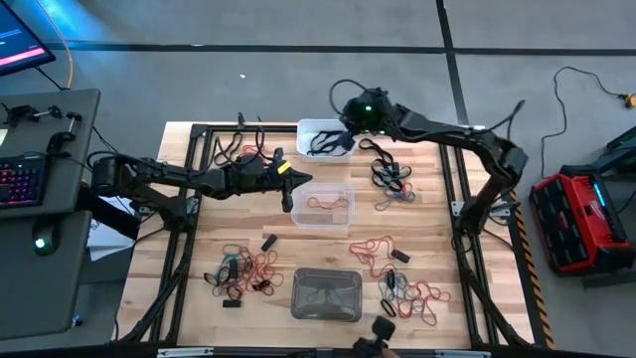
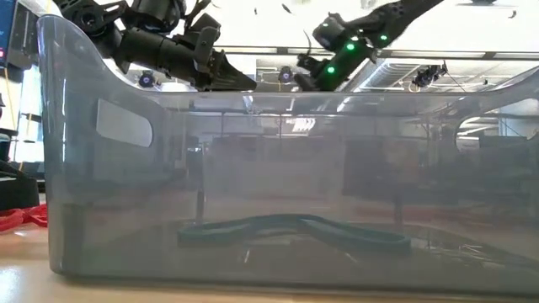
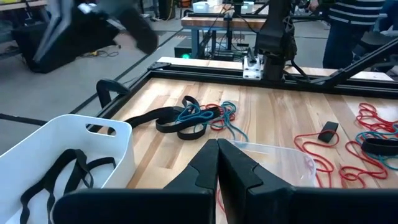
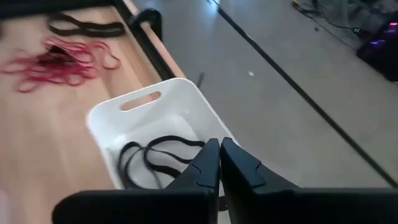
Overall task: Sort rubber bands into baskets
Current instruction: Put the black rubber band into the white bin
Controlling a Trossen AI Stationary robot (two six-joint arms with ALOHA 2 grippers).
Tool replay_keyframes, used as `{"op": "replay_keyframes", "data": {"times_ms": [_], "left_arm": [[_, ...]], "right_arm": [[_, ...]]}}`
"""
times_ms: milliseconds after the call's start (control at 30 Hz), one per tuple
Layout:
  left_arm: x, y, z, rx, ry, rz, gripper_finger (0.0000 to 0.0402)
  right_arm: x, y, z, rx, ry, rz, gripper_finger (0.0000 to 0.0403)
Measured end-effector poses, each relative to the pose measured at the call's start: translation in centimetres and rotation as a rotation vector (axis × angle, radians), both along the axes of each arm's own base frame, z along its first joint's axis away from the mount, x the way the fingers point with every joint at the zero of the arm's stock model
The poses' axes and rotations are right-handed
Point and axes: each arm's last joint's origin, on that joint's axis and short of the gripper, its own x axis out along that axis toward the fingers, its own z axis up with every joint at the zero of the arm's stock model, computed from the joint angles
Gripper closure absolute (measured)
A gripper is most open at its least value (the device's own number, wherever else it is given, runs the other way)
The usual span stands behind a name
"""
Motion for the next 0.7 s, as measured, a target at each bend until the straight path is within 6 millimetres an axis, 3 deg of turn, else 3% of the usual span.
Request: {"op": "replay_keyframes", "data": {"times_ms": [333,567,700], "left_arm": [[0.0,0.0,0.0,0.001,-0.002,0.000,0.0401],[0.0,-0.1,0.0,-0.010,-0.004,-0.011,0.0402],[0.0,-0.1,0.0,-0.014,0.000,-0.027,0.0401]], "right_arm": [[-5.6,1.3,-1.7,0.059,-0.090,-0.043,0.0402],[-8.6,1.8,-3.8,0.124,0.012,-0.102,0.0395],[-9.6,1.3,-5.4,0.190,0.097,-0.141,0.0366]]}}
